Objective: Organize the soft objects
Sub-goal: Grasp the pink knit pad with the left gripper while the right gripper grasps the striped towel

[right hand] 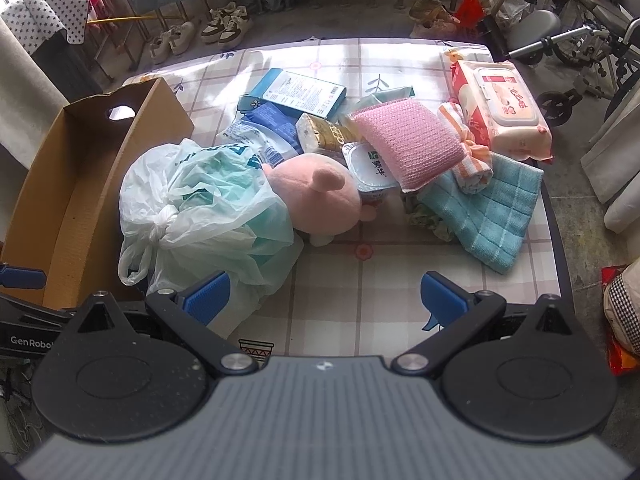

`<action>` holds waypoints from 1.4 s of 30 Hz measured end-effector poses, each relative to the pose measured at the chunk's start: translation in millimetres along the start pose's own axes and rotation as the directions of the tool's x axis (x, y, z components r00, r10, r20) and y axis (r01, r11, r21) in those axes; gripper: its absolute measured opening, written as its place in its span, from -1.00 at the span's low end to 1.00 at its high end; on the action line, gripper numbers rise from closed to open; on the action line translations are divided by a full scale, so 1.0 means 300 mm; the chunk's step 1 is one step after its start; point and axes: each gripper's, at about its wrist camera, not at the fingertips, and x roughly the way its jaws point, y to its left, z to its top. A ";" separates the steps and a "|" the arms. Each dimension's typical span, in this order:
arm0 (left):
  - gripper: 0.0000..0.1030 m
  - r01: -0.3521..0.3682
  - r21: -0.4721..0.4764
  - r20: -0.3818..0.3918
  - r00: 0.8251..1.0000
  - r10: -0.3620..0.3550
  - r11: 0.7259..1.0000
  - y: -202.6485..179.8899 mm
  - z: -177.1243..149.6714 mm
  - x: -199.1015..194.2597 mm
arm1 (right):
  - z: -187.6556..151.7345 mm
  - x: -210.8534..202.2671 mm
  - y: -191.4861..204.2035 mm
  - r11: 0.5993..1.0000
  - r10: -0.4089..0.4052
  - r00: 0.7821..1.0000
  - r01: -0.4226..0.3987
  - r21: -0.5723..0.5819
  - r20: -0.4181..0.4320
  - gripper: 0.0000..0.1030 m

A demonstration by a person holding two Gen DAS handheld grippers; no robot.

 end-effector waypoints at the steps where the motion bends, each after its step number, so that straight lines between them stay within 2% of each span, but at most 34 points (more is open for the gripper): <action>1: 0.87 -0.003 -0.002 0.013 1.000 0.003 1.000 -0.003 0.004 -0.008 | 0.003 -0.003 -0.007 1.000 0.012 1.000 -0.012 0.012 0.009 0.98; 5: 0.87 -0.008 0.000 0.059 0.998 0.008 1.000 -0.039 0.023 -0.034 | 0.016 -0.029 -0.067 0.994 0.072 0.995 -0.077 0.072 0.073 0.98; 9: 0.87 0.023 0.008 0.103 0.994 -0.024 1.000 -0.095 0.041 -0.047 | 0.027 -0.028 -0.174 0.982 0.109 0.986 -0.127 0.137 0.128 0.98; 17: 0.86 0.052 -0.013 0.141 0.989 -0.049 0.999 -0.271 0.123 -0.021 | 0.128 0.062 -0.412 0.948 0.216 0.963 -0.246 0.199 0.163 0.98; 20: 0.82 0.062 -0.062 0.163 0.985 -0.051 0.996 -0.324 0.181 -0.022 | 0.187 0.084 -0.510 0.934 0.277 0.944 -0.309 0.179 0.181 0.98; 25: 0.68 0.102 -0.128 0.192 0.979 -0.076 0.987 -0.408 0.313 -0.007 | 0.296 0.158 -0.663 0.899 0.386 0.910 -0.407 0.161 0.150 0.93; 28: 0.48 0.119 -0.126 0.191 0.977 -0.093 0.985 -0.478 0.397 0.021 | 0.366 0.227 -0.717 0.876 0.450 0.885 -0.463 0.137 0.118 0.63; 29: 0.43 0.124 -0.121 0.188 0.977 -0.100 0.985 -0.503 0.423 0.032 | 0.390 0.252 -0.729 0.867 0.470 0.876 -0.481 0.133 0.106 0.45; 31: 0.40 0.136 -0.110 0.176 0.978 -0.116 0.985 -0.553 0.465 0.064 | 0.438 0.309 -0.742 0.845 0.511 0.856 -0.517 0.134 0.081 0.24; 33: 0.41 0.158 -0.101 0.158 0.977 -0.141 0.982 -0.599 0.503 0.103 | 0.483 0.373 -0.746 0.827 0.542 0.839 -0.543 0.148 0.053 -0.02; 37: 0.52 0.189 -0.100 0.106 0.978 -0.178 0.977 -0.670 0.558 0.190 | 0.563 0.508 -0.757 0.788 0.590 0.808 -0.575 0.219 0.000 -0.15; 38: 0.54 0.193 -0.100 0.095 0.978 -0.184 0.976 -0.682 0.568 0.206 | 0.579 0.543 -0.757 0.781 0.596 0.803 -0.576 0.240 -0.012 -0.22; 41: 0.59 0.214 -0.111 0.079 0.975 -0.206 0.971 -0.709 0.589 0.236 | 0.607 0.626 -0.752 0.780 0.598 0.800 -0.563 0.275 -0.058 -0.59; 42: 0.61 0.220 -0.118 0.074 0.974 -0.212 0.968 -0.716 0.594 0.246 | 0.608 0.651 -0.750 0.782 0.594 0.801 -0.552 0.289 -0.078 -0.61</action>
